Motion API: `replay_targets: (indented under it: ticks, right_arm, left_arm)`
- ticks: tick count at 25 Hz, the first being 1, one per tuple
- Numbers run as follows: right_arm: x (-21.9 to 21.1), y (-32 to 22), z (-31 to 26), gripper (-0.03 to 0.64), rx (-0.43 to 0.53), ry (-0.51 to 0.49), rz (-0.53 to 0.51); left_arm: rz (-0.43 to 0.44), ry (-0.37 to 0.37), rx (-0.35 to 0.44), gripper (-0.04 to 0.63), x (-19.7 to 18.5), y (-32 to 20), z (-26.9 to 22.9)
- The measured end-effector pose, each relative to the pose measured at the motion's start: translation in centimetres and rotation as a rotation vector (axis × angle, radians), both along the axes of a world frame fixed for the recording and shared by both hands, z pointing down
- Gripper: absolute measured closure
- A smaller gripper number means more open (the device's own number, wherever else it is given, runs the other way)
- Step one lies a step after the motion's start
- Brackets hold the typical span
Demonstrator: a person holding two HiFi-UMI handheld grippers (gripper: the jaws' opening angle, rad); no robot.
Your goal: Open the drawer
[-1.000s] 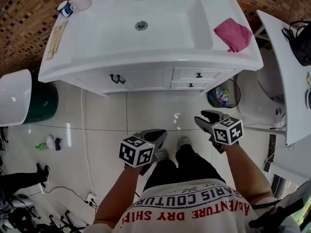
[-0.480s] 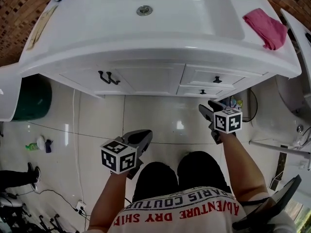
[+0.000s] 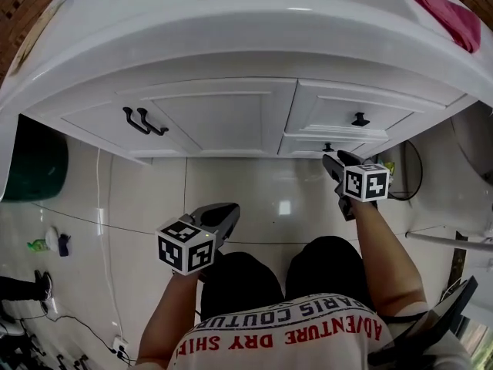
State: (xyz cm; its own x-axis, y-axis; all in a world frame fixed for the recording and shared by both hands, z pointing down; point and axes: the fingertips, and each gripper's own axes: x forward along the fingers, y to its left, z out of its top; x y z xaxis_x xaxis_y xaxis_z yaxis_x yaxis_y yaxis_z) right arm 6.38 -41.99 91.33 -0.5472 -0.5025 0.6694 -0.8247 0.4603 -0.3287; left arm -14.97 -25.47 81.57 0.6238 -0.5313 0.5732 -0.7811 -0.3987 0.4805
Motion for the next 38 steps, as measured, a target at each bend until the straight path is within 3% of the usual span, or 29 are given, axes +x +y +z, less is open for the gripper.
replay_targets:
  ticks: [7,13,17,38]
  right_arm:
    - [-0.6,-1.2,0.8,0.397,0.012,-0.012,0.015]
    - [-0.7,-1.8,1.2,0.459,0.029,0.005,0.05]
    - [-0.8,-1.8,1.3,0.462,0.009,-0.007,0.046]
    - [-0.6,-1.3,1.2,0.468,0.021,-0.003,0.049]
  left_arm:
    - [0.033,-0.006,0.017,0.609,0.7,-1.2,1.5]
    - [0.058,-0.014,0.031,0.609,0.9,-1.7,1.9]
    - [0.07,-0.04,0.041,0.609,0.6,-2.0,2.2]
    - [0.118,-0.023,0.071,0.609,2.3,-1.9,3.0]
